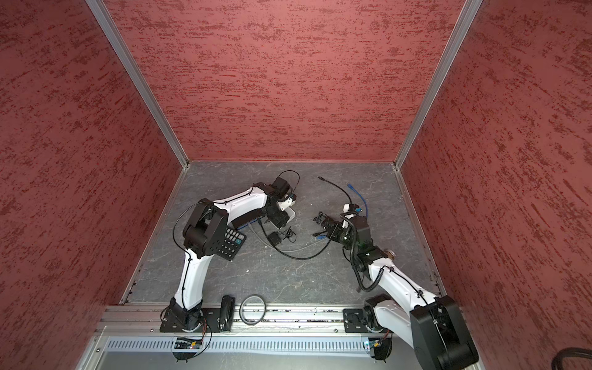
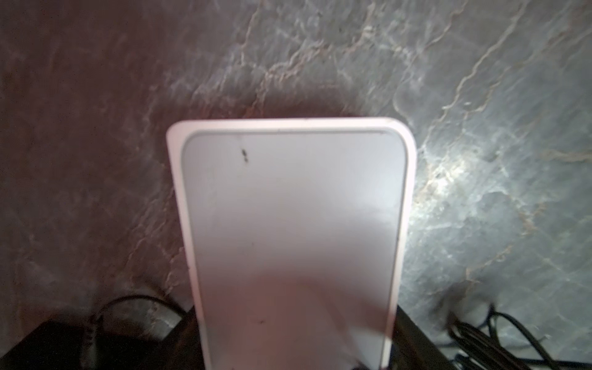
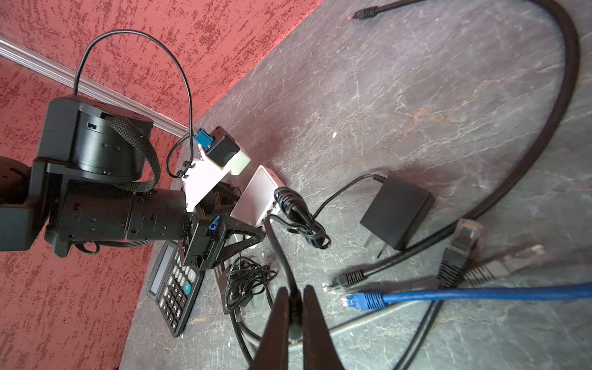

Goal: Insert the plug into the switch port

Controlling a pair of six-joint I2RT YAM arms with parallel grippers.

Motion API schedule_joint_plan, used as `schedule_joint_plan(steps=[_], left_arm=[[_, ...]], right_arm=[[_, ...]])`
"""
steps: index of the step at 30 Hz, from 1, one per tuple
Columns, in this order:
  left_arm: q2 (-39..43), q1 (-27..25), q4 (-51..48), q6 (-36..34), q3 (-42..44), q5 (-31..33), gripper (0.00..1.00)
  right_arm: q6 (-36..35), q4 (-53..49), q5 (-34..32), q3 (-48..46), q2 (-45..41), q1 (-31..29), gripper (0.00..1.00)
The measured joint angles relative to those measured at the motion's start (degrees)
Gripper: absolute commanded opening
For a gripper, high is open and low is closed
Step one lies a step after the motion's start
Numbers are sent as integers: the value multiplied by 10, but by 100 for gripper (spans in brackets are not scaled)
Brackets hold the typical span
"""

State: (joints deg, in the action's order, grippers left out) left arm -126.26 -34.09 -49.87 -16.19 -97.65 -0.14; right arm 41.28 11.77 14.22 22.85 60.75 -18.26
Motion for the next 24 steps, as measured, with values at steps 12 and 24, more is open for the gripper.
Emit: schedule_joint_plan(steps=[12, 24], left_arm=[[44, -3, 90, 2, 74, 19, 34], [198, -13, 259, 0, 200, 38, 29]], right_arm=[[1, 11, 12, 0, 0, 0, 7], [14, 50, 33, 0, 16, 0, 7]])
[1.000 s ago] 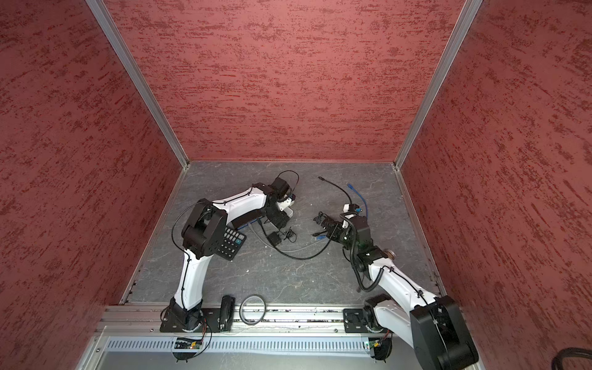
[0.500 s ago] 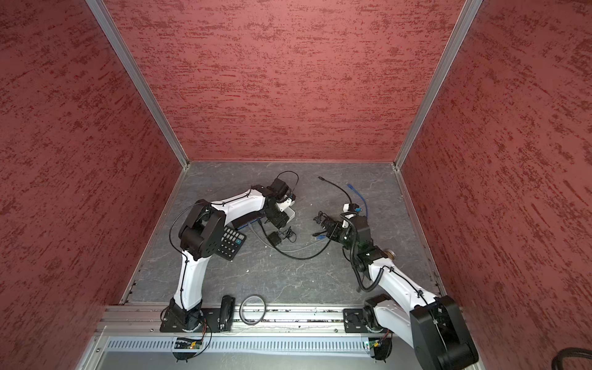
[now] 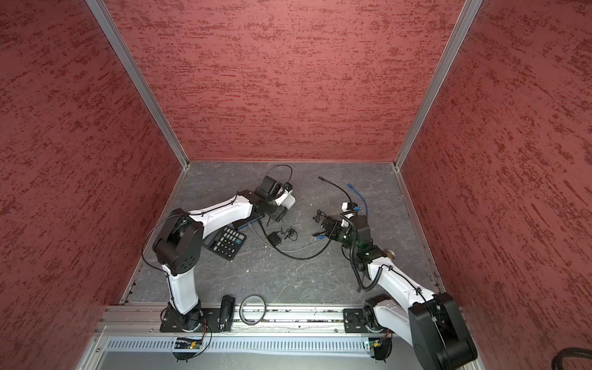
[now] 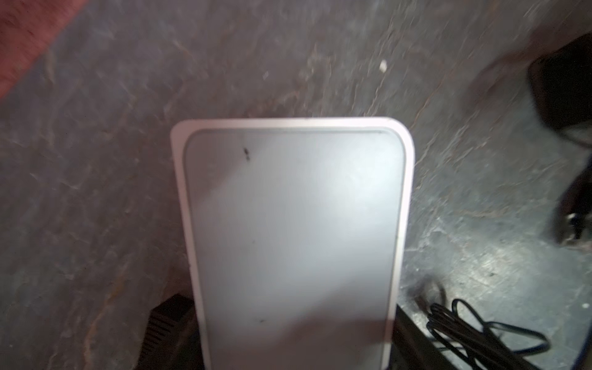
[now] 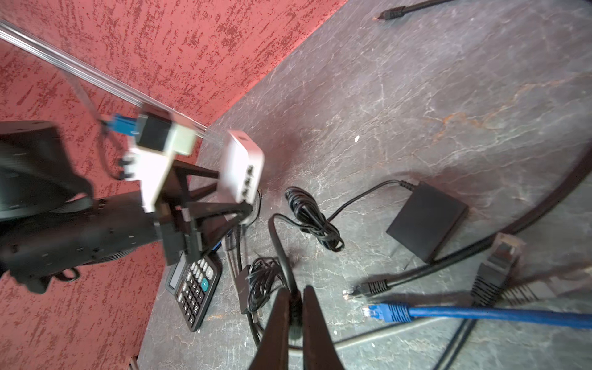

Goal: Insert the plug into the switch port

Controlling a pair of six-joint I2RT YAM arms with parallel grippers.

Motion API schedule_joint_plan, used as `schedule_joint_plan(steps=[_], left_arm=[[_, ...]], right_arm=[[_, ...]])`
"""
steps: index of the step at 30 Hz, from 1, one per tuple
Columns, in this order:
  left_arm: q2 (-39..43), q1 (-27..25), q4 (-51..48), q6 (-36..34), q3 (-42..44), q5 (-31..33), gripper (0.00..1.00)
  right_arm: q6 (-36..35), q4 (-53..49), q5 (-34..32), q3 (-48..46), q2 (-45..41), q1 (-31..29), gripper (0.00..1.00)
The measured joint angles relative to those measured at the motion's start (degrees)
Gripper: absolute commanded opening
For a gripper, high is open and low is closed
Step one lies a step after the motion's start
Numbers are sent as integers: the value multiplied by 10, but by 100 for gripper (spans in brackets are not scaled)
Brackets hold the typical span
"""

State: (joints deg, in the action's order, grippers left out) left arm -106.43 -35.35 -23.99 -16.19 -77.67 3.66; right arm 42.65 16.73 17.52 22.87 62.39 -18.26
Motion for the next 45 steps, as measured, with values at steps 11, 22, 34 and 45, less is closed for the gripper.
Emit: schedule_joint_plan(steps=[11, 22, 34, 45], left_arm=[[144, -46, 150, -4, 181, -79, 29], [227, -66, 310, -39, 390, -134, 29], [219, -73, 427, -57, 405, -176, 28], [177, -117, 490, -58, 407, -184, 27]], right_arm=[[16, 61, 29, 18, 27, 0, 8], [40, 198, 111, 5, 61, 0, 8], [20, 297, 150, -61, 28, -11, 8], [-40, 296, 109, -71, -44, -19, 8]])
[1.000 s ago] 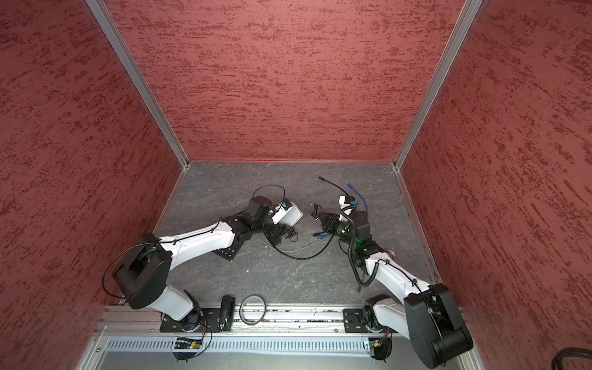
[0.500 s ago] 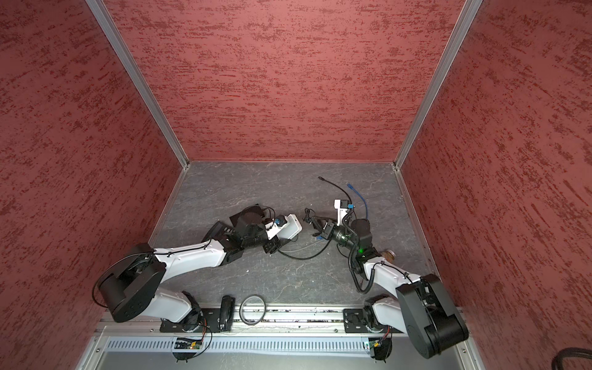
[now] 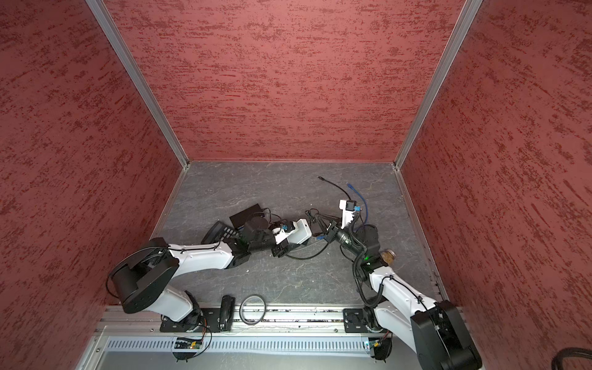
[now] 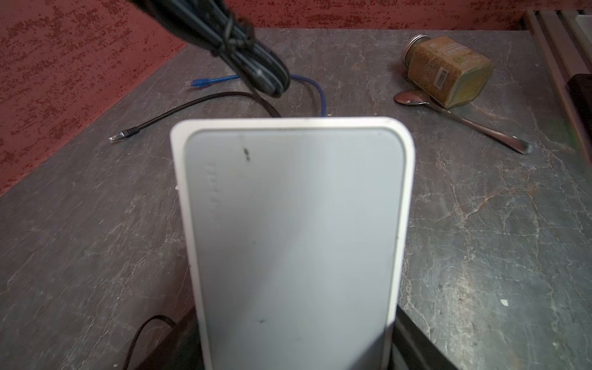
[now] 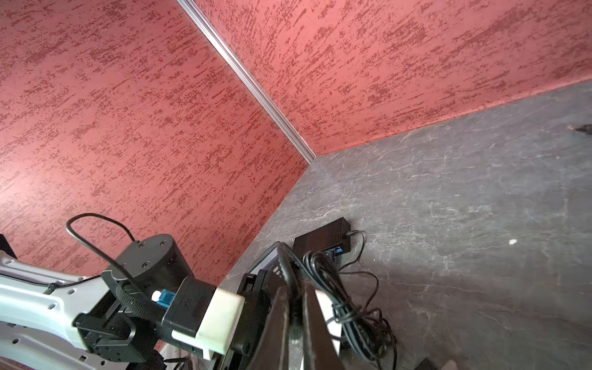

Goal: Insert the plug into the switch port

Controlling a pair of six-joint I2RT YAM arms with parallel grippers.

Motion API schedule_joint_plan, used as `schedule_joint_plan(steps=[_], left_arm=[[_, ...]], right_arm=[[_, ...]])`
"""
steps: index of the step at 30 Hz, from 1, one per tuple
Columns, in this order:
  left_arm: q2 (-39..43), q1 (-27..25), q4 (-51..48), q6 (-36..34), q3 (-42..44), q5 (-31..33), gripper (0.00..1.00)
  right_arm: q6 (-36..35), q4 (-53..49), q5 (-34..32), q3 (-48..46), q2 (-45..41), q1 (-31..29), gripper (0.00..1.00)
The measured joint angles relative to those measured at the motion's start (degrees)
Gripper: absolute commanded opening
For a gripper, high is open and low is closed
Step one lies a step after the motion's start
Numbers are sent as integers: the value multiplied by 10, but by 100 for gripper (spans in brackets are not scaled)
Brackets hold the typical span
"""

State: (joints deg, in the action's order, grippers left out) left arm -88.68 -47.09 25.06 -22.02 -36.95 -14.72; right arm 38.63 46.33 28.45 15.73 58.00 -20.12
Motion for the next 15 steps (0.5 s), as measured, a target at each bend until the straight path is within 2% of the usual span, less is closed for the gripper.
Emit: schedule_joint_plan(steps=[15], left_arm=[[0, -25, 28, 4, 0, 0, 25]], right_arm=[[-35, -21, -65, -14, 0, -17, 8]])
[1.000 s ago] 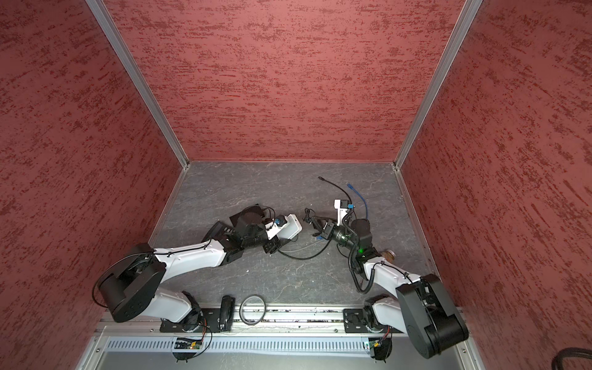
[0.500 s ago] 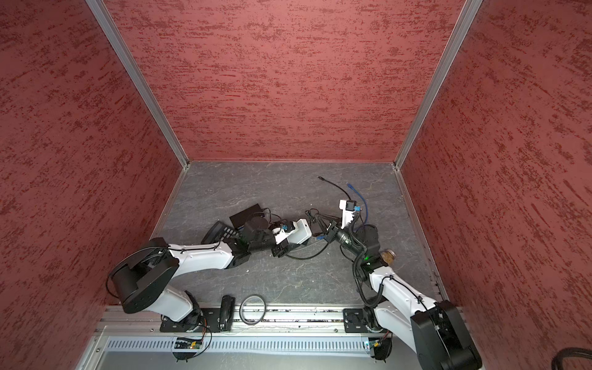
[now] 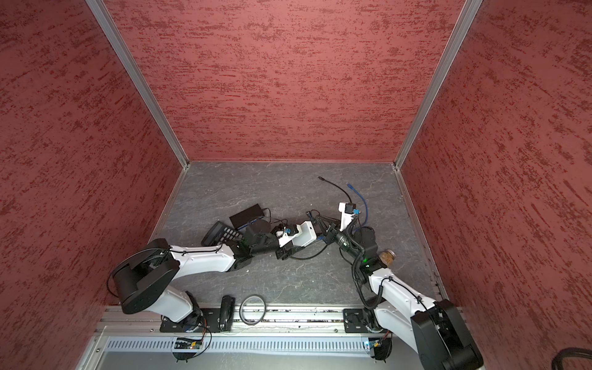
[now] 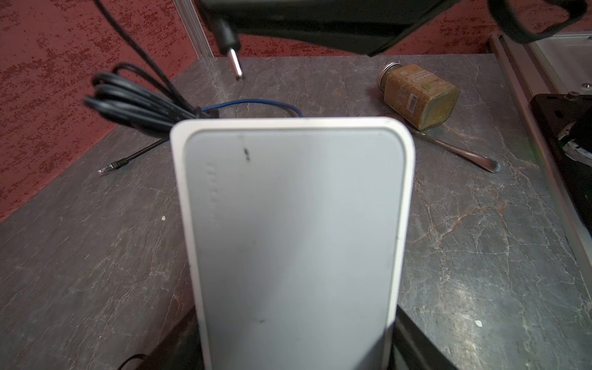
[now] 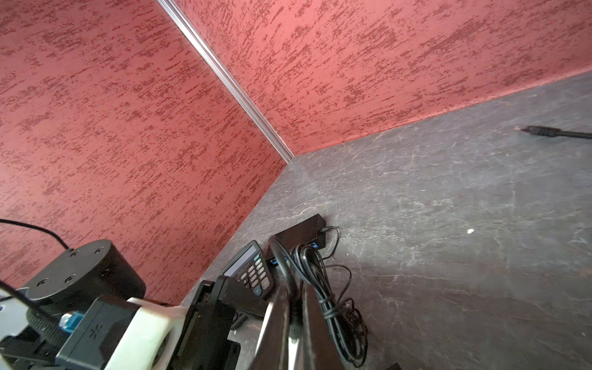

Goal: Insert the plug into the switch port

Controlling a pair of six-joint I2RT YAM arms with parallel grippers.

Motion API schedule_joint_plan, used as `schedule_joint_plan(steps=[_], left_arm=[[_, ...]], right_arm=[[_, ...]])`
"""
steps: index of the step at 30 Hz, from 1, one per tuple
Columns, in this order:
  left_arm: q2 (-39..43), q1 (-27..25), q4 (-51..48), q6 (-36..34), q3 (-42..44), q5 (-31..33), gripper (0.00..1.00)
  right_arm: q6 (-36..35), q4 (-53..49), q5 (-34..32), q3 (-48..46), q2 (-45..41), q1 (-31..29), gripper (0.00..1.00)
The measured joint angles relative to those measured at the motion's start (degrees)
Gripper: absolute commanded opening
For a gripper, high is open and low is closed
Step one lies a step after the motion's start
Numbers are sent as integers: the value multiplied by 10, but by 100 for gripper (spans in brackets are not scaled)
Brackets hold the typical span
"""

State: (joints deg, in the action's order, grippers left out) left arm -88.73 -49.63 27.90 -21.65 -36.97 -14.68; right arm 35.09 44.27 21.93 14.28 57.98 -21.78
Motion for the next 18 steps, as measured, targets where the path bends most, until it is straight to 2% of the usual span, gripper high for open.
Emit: schedule_joint_plan(steps=[6, 18], left_arm=[[0, 0, 1, 4, 0, 4, 24], [-6, 0, 4, 14, -12, 8, 24]], right_arm=[[-1, 7, -4, -5, 0, 0, 9], [0, 51, 40, -25, 8, 0, 9]])
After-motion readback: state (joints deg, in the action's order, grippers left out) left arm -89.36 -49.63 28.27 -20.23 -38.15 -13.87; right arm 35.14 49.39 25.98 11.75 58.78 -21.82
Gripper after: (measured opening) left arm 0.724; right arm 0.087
